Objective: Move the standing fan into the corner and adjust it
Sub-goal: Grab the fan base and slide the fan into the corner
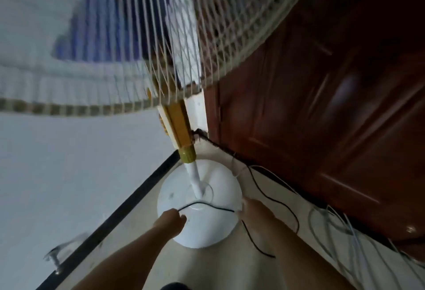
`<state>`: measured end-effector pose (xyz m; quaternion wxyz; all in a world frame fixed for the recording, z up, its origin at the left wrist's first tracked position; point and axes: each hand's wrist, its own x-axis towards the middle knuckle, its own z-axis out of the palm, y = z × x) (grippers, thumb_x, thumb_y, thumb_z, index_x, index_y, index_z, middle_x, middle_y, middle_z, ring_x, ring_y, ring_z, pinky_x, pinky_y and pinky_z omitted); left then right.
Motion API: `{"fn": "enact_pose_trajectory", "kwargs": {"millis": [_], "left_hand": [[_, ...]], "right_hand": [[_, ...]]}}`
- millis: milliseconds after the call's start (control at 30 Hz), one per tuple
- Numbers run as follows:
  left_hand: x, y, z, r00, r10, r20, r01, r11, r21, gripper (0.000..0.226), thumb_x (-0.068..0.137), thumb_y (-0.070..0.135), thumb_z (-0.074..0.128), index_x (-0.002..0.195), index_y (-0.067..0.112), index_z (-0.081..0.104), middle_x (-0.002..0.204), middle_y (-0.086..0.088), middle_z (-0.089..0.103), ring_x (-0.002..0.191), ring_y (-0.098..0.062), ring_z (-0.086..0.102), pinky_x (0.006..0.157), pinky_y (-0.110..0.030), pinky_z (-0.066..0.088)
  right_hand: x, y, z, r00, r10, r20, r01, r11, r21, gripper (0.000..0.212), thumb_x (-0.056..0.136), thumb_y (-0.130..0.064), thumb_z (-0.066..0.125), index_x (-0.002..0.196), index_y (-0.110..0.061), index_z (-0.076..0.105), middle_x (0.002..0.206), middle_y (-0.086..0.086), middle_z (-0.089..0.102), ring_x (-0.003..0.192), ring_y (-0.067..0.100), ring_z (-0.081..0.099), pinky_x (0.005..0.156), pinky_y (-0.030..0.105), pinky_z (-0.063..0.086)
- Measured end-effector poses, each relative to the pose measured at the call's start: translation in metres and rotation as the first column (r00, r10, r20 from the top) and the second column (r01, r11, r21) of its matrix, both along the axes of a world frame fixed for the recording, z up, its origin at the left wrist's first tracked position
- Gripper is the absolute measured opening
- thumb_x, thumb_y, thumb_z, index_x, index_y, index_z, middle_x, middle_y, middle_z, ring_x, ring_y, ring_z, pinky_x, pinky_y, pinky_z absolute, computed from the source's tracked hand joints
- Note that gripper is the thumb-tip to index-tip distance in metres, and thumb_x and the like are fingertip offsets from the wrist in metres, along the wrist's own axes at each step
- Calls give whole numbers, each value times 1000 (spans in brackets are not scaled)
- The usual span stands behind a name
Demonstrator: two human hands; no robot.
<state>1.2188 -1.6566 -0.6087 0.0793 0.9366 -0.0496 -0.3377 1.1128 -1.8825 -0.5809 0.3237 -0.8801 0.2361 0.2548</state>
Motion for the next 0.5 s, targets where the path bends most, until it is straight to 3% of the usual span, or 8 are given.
{"fn": "enact_pose_trajectory", "kwargs": {"millis": [133, 167, 200, 233, 267, 333, 400, 500], "left_hand": [[31, 18, -127, 999, 33, 21, -33, 999, 35, 39, 95, 35, 39, 115, 6, 58, 117, -11, 63, 104, -23, 60, 90, -31, 48], [42, 19, -152, 997, 57, 45, -57, 998, 16, 38, 96, 33, 40, 113, 5, 58, 116, -12, 63, 103, -24, 60, 90, -31, 48], [54, 21, -176, 994, 82, 69, -81, 997, -12, 37, 96, 32, 40, 110, 4, 59, 115, -13, 63, 102, -26, 60, 88, -31, 47], [69, 22, -197, 989, 111, 96, -106, 993, -53, 37, 96, 32, 40, 109, 3, 59, 114, -15, 63, 103, -28, 60, 86, -32, 46], [83, 22, -212, 982, 137, 129, -126, 988, -88, 38, 96, 32, 40, 111, 2, 59, 114, -17, 63, 104, -31, 60, 85, -33, 46], [102, 25, -232, 964, 160, 212, -136, 983, -121, 44, 94, 39, 44, 121, 4, 53, 121, -19, 58, 112, -33, 55, 90, -37, 46], [106, 33, -249, 960, 124, 250, -119, 992, -35, 71, 87, 55, 51, 140, 11, 32, 138, -18, 42, 127, -33, 41, 99, -43, 40], [100, 53, -269, 984, 35, 175, -49, 996, 78, 112, 72, 71, 57, 149, 21, -7, 154, -15, 13, 139, -35, 19, 105, -48, 32]], "right_hand": [[46, -30, -125, 1000, -13, 4, 13, 1000, -5, 53, 96, -40, 44, 142, -14, 39, 143, 9, 47, 128, 25, 47, 103, 33, 41], [58, -41, -150, 999, -37, 8, 37, 999, 1, 44, 96, -40, 43, 132, -15, 50, 133, 7, 54, 122, 23, 51, 95, 32, 44], [70, -51, -178, 999, -45, 3, 45, 999, -4, 29, 96, -40, 43, 109, -20, 60, 112, 2, 61, 110, 19, 55, 82, 28, 45], [83, -60, -202, 999, -38, 23, 38, 999, -9, 22, 96, -41, 42, 83, -30, 54, 92, -4, 56, 95, 14, 55, 70, 24, 42], [94, -69, -221, 998, -47, 42, 49, 998, -33, 25, 97, -42, 41, 73, -33, 46, 87, -5, 51, 88, 11, 52, 65, 22, 37], [106, -75, -240, 997, -69, 47, 71, 996, -49, 25, 97, -40, 40, 92, -23, 57, 103, 3, 56, 98, 15, 53, 71, 24, 34], [115, -75, -260, 998, -55, 19, 56, 997, -59, 34, 98, -40, 38, 112, -15, 56, 114, 7, 58, 117, 25, 52, 75, 27, 40], [119, -65, -272, 991, -120, -57, 115, 990, -80, 58, 99, -42, 34, 143, -3, 32, 145, 16, 41, 129, 30, 44, 100, 33, 40]]}}
